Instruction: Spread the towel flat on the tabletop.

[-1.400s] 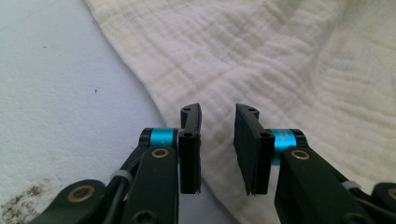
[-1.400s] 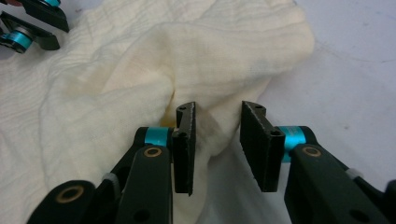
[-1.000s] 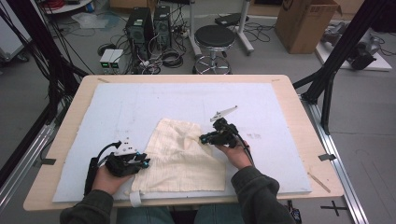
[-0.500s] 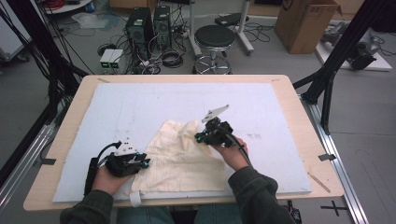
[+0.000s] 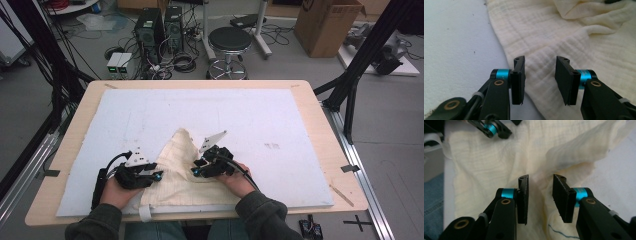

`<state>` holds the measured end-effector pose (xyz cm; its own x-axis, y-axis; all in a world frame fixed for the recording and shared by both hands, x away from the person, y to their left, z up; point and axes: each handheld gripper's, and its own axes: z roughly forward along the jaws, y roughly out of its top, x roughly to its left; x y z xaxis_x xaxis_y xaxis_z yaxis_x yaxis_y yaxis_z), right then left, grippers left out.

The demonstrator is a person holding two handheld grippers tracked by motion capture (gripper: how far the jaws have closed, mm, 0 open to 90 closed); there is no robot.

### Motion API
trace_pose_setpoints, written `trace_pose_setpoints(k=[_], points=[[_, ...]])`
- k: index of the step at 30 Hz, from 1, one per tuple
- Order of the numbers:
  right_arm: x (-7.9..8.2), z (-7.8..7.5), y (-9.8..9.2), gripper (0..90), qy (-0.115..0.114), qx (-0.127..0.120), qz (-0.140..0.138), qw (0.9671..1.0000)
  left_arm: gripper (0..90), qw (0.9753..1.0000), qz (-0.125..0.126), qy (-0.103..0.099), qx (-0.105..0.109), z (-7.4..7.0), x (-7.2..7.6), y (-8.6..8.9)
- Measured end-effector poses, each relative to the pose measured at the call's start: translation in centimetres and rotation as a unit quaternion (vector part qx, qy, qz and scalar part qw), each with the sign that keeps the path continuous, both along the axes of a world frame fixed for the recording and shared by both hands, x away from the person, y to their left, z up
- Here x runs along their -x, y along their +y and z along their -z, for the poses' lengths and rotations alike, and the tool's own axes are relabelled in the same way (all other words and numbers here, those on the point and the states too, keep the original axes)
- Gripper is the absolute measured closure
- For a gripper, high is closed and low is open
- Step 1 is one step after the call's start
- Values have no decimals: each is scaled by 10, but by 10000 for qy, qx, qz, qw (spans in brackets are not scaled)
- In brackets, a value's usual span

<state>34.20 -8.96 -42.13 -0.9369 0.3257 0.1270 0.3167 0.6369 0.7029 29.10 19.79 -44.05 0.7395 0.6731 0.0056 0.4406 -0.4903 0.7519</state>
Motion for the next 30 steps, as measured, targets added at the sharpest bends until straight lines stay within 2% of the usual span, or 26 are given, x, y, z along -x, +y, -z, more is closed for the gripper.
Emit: trace_pose_setpoints(k=[2, 4, 5, 6, 7, 8, 9, 11, 12, 14, 15, 16, 17, 18, 19, 21, 24, 25, 26, 27, 28, 29, 30], points=[[-1, -6, -6, 640, -41, -105, 51, 9999, 609, 10000, -14, 3, 33, 0, 0, 0], [-6, -13, -19, 646, -56, -280, 256, 9993, 609, 10000, -28, 0, 55, 1, 0, 0], [-6, -13, -19, 646, -56, -280, 256, 9993, 609, 10000, -28, 0, 55, 1, 0, 0], [-12, -15, -27, 669, -38, -405, 417, 9983, 609, 10000, -7, 6, 18, 1, 0, 1], [-15, -16, -31, 685, -44, -412, 487, 9980, 609, 10000, -8, 7, 19, 1, 0, 1], [-15, -16, -31, 685, -44, -412, 487, 9980, 609, 10000, -31, 4, 56, 1, 0, 0], [-20, -16, -37, 715, -52, -406, 694, 9967, 610, 10000, -9, 8, 21, 1, 0, 1], [-24, -15, -40, 723, -56, -411, 770, 9962, 611, 10000, -10, 11, 26, 1, 0, 1], [-30, -14, -44, 735, -11, -475, 945, 9944, 612, 10000, -10, 15, 27, 1, 0, 1], [-33, -13, -46, 736, -28, -486, 1022, 9936, 613, 10000, -22, 8, 28, 1, 0, 1], [-39, -11, -49, 715, 104, -618, 1140, 9915, 613, 10000, -18, 2, 34, 1, 0, 1], [-39, -11, -49, 715, 104, -618, 1140, 9915, 613, 10000, -18, 0, 33, 1, 0, 1], [-45, -8, -50, 697, 173, -675, 1217, 9901, 614, 10000, -18, 2, 33, 1, 0, 1], [-45, -8, -50, 697, 173, -675, 1217, 9901, 614, 10000, -22, 1, 34, 1, 0, 1], [-53, -7, -50, 656, 318, -678, 1258, 9892, 616, 10000, -35, 0, 60, 1, 0, 1], [-60, -5, -46, 609, 505, -637, 1161, 9899, 617, 10000, -37, -2, 57, 1, 0, 1], [-63, -1, -39, 603, 625, -506, 1096, 9907, 620, 10000, -24, 10, 68, 1, -1, 1], [-65, 2, -37, 650, 692, -457, 1021, 9913, 620, 10000, -26, 7, 64, 1, -1, 1], [-66, 6, -35, 737, 821, -416, 918, 9915, 620, 10000, -40, 6, 66, 1, 0, 1], [-66, 8, -34, 817, 869, -239, 837, 9924, 620, 10000, -20, 4, 47, 1, 0, 1], [-66, 8, -34, 845, 805, -105, 839, 9932, 620, 10000, -20, 1, 58, 1, 0, 1], [-64, 1, -41, 862, 546, -53, 1020, 9933, 620, 10000, -20, 1, 62, 1, 0, 1], [-64, 1, -41, 862, 546, -53, 1020, 9933, 620, 10000, -18, 1, 63, 1, 0, 1]])
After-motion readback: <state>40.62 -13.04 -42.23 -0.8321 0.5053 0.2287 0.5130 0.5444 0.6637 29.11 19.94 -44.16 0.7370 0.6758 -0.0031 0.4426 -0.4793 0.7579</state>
